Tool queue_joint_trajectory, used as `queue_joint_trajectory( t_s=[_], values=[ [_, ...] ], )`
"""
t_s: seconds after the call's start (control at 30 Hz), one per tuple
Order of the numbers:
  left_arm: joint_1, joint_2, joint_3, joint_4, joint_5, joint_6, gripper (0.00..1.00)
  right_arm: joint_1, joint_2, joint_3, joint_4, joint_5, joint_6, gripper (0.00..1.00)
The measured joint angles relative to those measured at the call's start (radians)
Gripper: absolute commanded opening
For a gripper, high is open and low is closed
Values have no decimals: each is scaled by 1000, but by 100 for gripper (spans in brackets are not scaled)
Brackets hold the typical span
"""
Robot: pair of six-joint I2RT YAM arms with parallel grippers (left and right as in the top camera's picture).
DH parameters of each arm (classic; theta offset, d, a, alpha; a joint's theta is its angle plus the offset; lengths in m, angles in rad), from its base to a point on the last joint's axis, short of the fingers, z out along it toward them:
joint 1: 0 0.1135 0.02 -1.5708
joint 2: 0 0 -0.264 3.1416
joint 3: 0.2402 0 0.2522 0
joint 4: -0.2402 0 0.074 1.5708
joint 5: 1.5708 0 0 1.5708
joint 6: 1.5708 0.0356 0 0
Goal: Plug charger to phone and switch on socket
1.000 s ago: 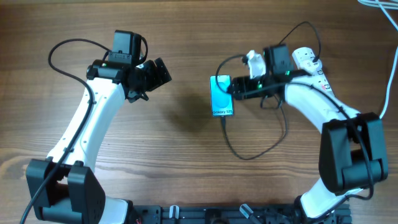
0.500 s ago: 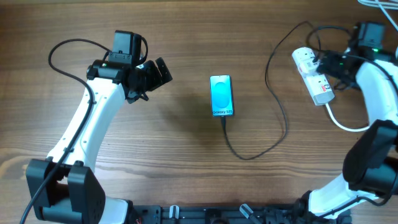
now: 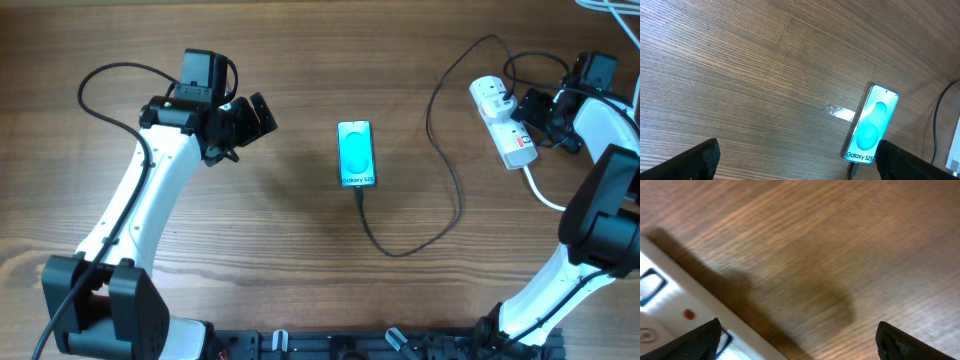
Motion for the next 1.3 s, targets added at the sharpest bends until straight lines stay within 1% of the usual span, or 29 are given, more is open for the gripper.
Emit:
queue_joint_trajectory(
  t_s=[0.17,0.27,0.57,0.63,0.67,0.7,0.73,0.8,0.9,1.0,1.07,1.3],
  values=[
    [0,0,0,0,0,0,100,-7,0,1,-8,-46,-11,100],
    [0,0,-1,0,0,0,100,-8,0,11,-52,-61,-15,99],
    [0,0,-1,0,0,0,100,-9,-1,22,-90,-69,-30,100],
    [0,0,-1,0,0,0,100,-6,0,50,-179,-69,-52,100],
    [0,0,-1,-1,0,0,100,-1,0,75,-250,-62,-64,100],
    [0,0,-1,-1,0,0,100,2,3,130,-363,-62,-68,100],
    [0,0,-1,-2,0,0,100,4,1,192,-428,-63,-71,100],
    [0,0,-1,-1,0,0,100,6,-25,255,-494,-68,-71,100],
    [0,0,-1,0,0,0,100,8,-50,259,-542,-72,-71,100],
    [0,0,-1,0,0,0,100,8,-50,259,-554,-75,-71,99],
    [0,0,-1,0,0,0,100,8,-50,259,-531,-75,-71,100],
    [0,0,-1,0,0,0,100,8,-50,259,-233,-75,-71,100]
  ],
)
